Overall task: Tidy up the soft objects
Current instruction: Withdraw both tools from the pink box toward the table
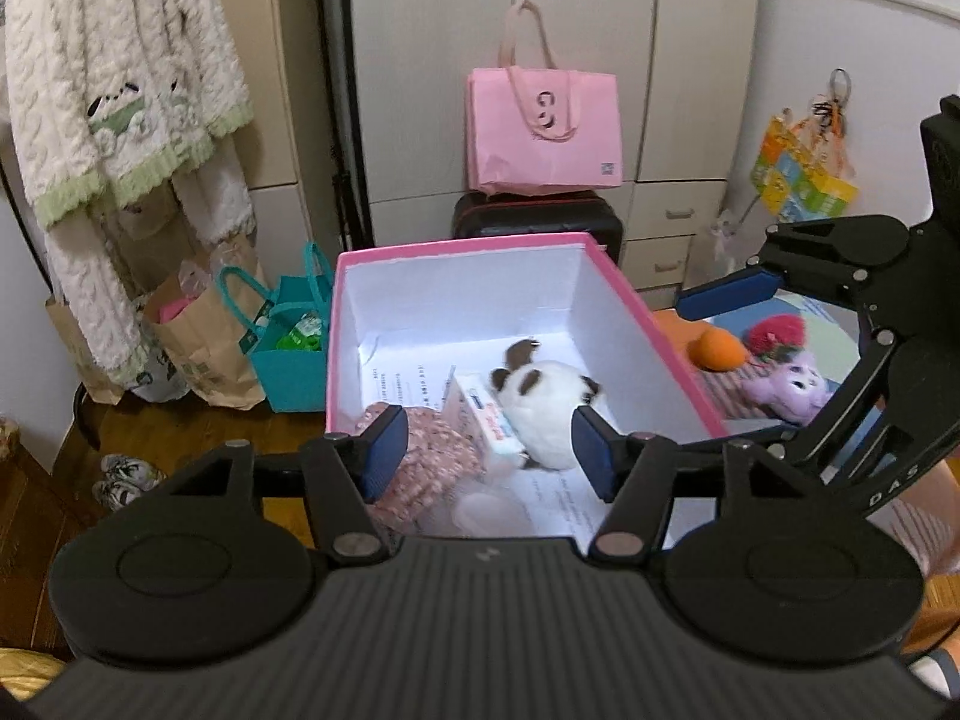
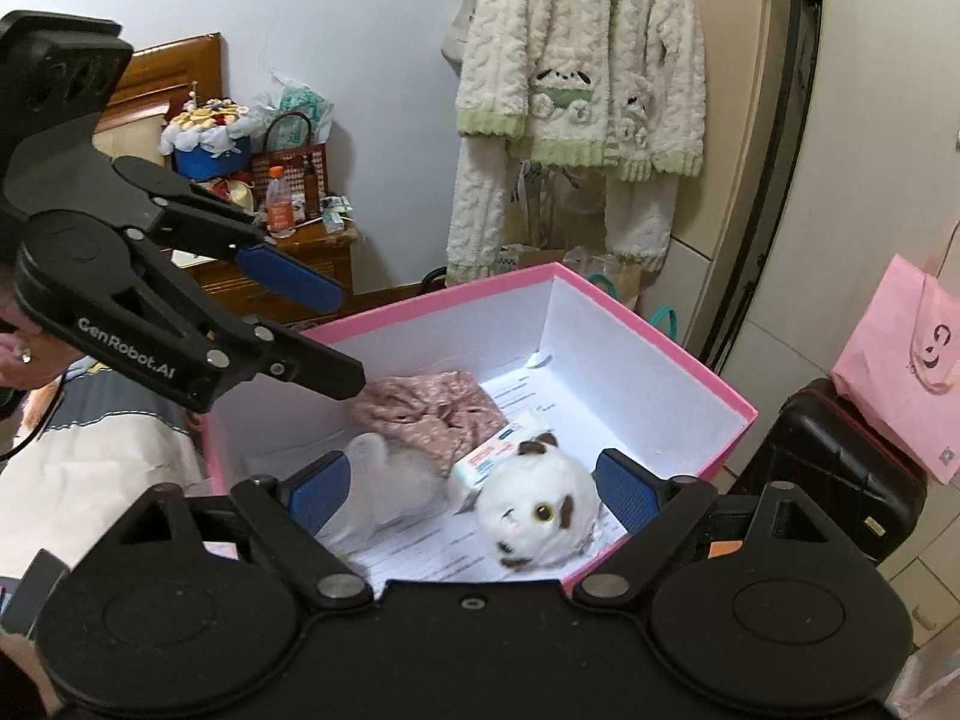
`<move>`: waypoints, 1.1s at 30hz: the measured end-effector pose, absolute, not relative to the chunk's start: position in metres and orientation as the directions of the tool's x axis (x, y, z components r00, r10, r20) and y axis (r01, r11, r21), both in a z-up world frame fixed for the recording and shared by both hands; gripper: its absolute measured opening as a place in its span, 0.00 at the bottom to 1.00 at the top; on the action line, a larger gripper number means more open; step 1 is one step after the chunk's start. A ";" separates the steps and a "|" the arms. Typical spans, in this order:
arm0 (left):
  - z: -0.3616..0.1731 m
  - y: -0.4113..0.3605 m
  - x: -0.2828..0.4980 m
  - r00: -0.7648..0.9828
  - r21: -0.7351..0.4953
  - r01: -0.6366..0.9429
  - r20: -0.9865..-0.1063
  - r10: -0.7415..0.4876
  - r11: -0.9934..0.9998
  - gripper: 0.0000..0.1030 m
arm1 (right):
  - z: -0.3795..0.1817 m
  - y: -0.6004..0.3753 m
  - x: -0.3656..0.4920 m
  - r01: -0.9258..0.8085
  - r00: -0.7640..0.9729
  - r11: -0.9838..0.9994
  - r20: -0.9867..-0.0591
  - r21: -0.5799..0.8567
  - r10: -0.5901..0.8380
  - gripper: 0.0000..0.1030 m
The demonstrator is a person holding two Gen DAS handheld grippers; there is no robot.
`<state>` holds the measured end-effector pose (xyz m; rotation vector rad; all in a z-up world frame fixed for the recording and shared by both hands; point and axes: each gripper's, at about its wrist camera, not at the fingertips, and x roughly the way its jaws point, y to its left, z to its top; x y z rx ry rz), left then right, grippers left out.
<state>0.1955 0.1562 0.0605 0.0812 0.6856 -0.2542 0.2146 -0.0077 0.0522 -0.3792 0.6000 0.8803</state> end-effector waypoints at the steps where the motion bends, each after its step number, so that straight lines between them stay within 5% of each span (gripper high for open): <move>1: 0.064 0.154 0.190 0.744 -0.009 0.266 -0.633 -0.211 0.964 0.58 | 0.055 -0.010 0.208 -0.806 0.494 0.587 -0.626 -0.071 0.604 0.89; 33: 0.066 0.061 0.080 0.610 -0.049 0.535 -0.668 -0.426 0.843 0.77 | 0.075 -0.139 0.066 -0.649 0.680 0.752 -0.534 -0.118 0.503 0.89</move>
